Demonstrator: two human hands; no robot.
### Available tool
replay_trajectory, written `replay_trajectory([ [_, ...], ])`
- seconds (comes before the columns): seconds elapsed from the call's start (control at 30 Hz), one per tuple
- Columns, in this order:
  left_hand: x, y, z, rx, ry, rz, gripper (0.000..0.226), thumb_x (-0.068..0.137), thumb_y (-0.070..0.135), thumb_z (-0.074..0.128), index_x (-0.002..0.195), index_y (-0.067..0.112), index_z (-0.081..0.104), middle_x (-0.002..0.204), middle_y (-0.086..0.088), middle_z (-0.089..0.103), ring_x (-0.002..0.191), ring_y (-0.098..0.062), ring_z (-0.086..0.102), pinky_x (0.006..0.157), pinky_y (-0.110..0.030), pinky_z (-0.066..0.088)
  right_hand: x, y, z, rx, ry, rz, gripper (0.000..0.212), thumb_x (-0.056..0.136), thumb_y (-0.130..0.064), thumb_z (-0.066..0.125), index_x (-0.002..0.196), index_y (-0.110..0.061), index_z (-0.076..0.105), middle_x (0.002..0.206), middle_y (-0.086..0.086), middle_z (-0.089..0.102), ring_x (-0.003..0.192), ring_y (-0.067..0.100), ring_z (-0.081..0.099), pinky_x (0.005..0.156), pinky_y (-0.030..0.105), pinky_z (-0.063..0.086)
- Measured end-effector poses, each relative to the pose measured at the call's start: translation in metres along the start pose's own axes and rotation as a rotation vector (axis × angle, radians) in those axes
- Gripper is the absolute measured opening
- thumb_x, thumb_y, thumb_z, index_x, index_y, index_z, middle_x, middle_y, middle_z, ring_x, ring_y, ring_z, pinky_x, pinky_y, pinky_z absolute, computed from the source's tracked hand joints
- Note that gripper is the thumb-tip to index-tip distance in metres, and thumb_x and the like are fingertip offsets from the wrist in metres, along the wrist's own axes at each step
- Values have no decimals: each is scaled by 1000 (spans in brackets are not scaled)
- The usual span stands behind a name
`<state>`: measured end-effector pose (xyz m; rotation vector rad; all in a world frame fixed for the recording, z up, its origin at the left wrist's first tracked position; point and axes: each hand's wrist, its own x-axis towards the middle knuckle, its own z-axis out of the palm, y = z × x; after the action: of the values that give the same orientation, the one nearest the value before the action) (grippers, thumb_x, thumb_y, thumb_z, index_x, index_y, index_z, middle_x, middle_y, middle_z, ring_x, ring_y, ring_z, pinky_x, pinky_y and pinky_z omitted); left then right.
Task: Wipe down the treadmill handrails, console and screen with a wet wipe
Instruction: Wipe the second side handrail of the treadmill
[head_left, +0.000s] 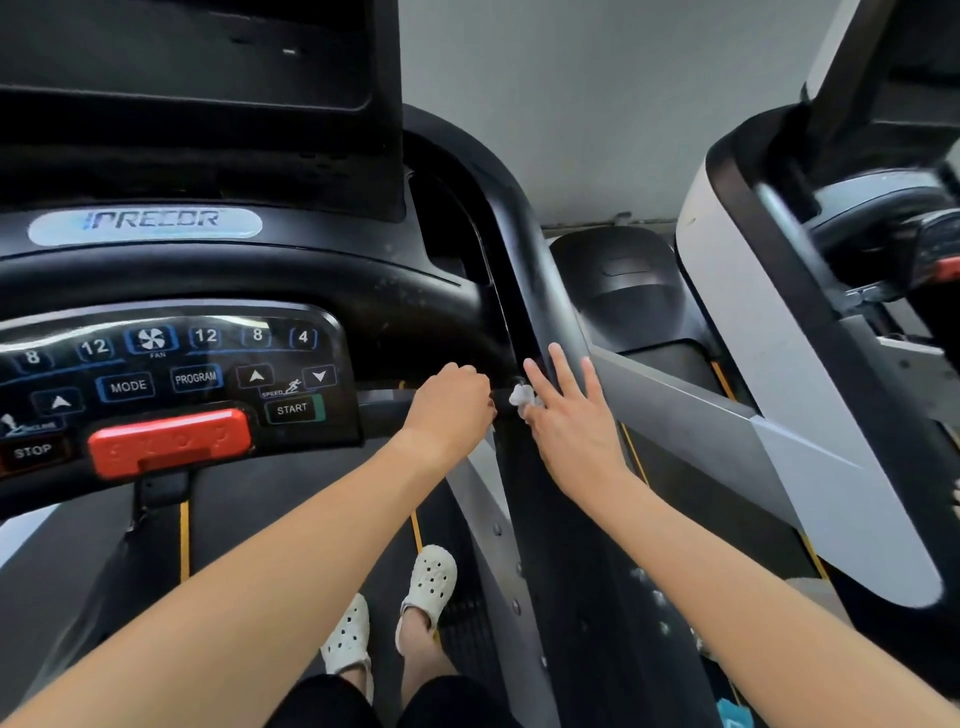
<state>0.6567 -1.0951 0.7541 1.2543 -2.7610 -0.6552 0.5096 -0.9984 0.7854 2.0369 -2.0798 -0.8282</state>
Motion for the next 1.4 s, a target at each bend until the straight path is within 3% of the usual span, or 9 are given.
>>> replay_trajectory([
  [0.27, -1, 2, 1, 5, 25, 1, 26, 103, 36, 58, 109, 14, 70, 102, -4, 64, 98, -19, 58, 85, -38, 55, 31, 1, -17, 73, 84, 99, 33, 96, -28, 63, 129, -28, 69, 170, 2, 21, 156, 43, -5, 124, 63, 4],
  [0.47, 1, 6, -2, -25, 21, -27, 22, 103, 32, 58, 108, 13, 68, 102, -4, 64, 100, -20, 58, 84, -39, 55, 7, 3, -1, 38, 63, 29, 33, 95, -32, 66, 128, -31, 69, 169, 2, 24, 157, 42, -5, 123, 63, 2],
  [0.6, 1, 7, -5, -11, 5, -35, 21, 102, 32, 58, 104, 13, 68, 96, -2, 61, 94, -19, 58, 81, -40, 56, 16, 8, 0, 92, 162, 69, 22, 86, -29, 78, 108, -30, 79, 155, -3, 50, 155, 40, 16, 124, 62, 10],
  [0.77, 4, 10, -12, 51, -39, -19, 19, 101, 30, 59, 98, 13, 65, 88, -1, 56, 87, -20, 57, 70, -36, 51, 33, 12, 3, 352, 484, 187, 5, 87, -14, 75, 85, -16, 80, 134, 5, 64, 133, 37, 46, 114, 53, 36],
  [0.87, 9, 16, -20, 89, -96, -40, 16, 98, 24, 59, 86, 14, 59, 83, -1, 56, 80, -21, 59, 64, -34, 46, 24, 15, 10, 522, 626, 207, 14, 90, -6, 68, 81, -12, 77, 107, 2, 62, 100, 28, 50, 86, 38, 44],
  [0.97, 14, 23, -28, 115, -168, -49, 24, 92, 20, 62, 72, 17, 49, 75, 0, 53, 68, -19, 54, 60, -33, 44, 22, 27, 17, 652, 621, 267, 19, 91, 2, 62, 85, -9, 75, 94, 0, 59, 86, 24, 49, 74, 36, 44],
  [1.07, 20, 28, -34, 168, -217, -52, 22, 91, 20, 62, 72, 16, 51, 74, -1, 56, 62, -19, 53, 58, -33, 44, 33, 46, 16, 884, 514, 415, 22, 96, 1, 56, 96, -8, 76, 97, 0, 60, 87, 22, 56, 75, 28, 43],
  [1.23, 35, 27, -29, 34, -99, -68, 22, 100, 34, 54, 102, 13, 59, 103, -4, 59, 95, -24, 59, 67, -36, 45, 32, 45, 11, 869, 538, 317, 13, 91, -4, 64, 95, -6, 76, 97, 3, 64, 93, 23, 58, 80, 27, 47],
  [1.4, 52, 30, -25, -245, 22, -43, 56, 103, 36, 55, 151, 12, 41, 151, -4, 43, 129, -23, 55, 95, -35, 50, 35, 47, 4, 852, 587, 226, 5, 90, -5, 74, 93, -4, 78, 97, 5, 69, 91, 20, 59, 84, 12, 36],
])
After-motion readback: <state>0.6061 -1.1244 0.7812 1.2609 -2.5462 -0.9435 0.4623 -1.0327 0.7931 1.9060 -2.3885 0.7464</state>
